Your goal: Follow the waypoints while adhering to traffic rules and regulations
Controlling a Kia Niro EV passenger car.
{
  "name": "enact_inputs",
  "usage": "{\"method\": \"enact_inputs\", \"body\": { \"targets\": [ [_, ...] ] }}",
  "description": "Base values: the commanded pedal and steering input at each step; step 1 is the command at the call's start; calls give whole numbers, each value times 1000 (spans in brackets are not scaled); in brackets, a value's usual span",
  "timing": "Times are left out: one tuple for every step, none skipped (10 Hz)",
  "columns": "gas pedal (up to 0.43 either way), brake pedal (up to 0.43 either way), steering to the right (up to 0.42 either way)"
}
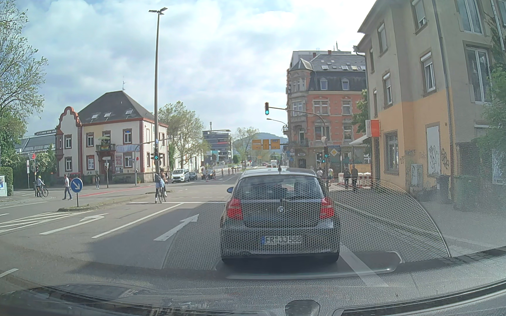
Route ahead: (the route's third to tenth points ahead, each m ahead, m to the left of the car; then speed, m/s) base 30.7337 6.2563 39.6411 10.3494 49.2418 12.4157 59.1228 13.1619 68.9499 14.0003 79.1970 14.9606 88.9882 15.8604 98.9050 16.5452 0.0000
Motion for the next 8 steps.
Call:
{"method": "enact_inputs", "body": {
  "targets": [
    [0,30,-15],
    [0,6,-15],
    [0,0,-15],
    [0,0,-15],
    [0,0,-15],
    [20,0,-15],
    [47,0,-15],
    [79,0,-15]
  ]
}}
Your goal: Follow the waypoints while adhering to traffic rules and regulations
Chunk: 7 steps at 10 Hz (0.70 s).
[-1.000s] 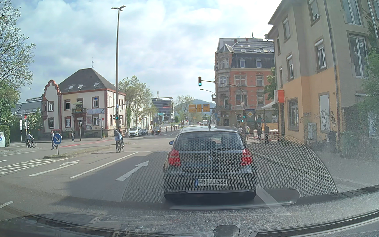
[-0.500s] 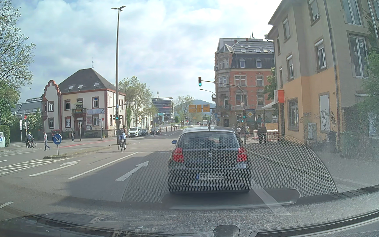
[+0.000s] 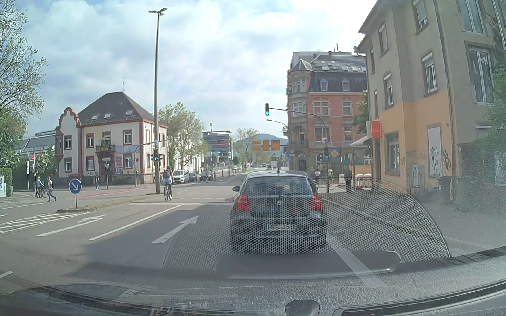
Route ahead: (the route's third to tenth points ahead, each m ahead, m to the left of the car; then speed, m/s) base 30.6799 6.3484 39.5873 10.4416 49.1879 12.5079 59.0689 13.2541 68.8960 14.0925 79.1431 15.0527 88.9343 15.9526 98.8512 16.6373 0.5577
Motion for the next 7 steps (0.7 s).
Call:
{"method": "enact_inputs", "body": {
  "targets": [
    [98,0,-15],
    [110,0,-15],
    [138,0,-15],
    [177,0,-15],
    [197,0,-17],
    [240,0,-19],
    [248,0,-19]
  ]
}}
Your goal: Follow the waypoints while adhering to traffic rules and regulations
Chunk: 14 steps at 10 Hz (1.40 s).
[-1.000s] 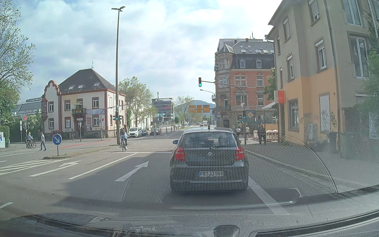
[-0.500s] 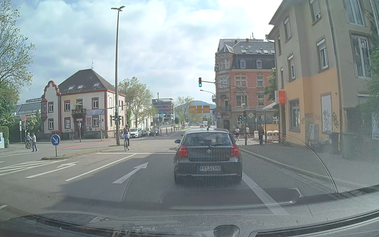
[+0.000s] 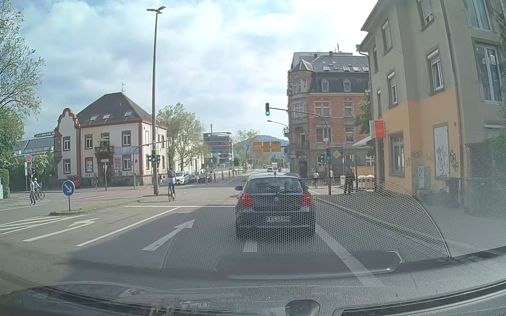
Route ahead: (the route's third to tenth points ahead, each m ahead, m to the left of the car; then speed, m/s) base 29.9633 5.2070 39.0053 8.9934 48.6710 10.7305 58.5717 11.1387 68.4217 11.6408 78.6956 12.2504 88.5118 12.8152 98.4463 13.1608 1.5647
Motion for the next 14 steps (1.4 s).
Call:
{"method": "enact_inputs", "body": {
  "targets": [
    [248,0,-19],
    [248,0,-19],
    [248,0,-19],
    [248,0,-19],
    [248,0,-19],
    [248,0,-20],
    [248,0,-20],
    [248,0,-20],
    [240,0,-20],
    [240,0,-20],
    [240,0,-21],
    [228,0,-21],
    [220,0,-22],
    [220,0,-23]
  ]
}}
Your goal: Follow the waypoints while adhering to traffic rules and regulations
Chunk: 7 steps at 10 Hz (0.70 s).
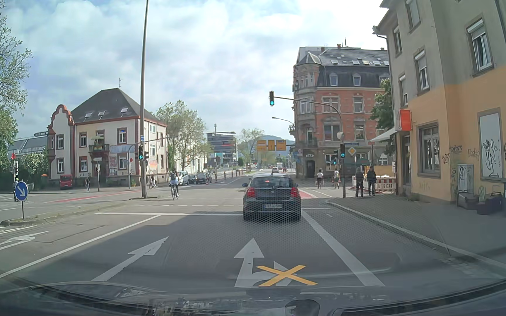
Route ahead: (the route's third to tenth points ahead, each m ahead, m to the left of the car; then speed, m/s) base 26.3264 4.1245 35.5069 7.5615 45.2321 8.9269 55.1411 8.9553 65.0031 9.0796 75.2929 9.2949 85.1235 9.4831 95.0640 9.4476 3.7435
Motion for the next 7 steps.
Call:
{"method": "enact_inputs", "body": {
  "targets": [
    [220,0,-23],
    [209,0,-23],
    [197,0,-24],
    [197,0,-24],
    [177,0,-24],
    [157,0,-24],
    [138,0,-24]
  ]
}}
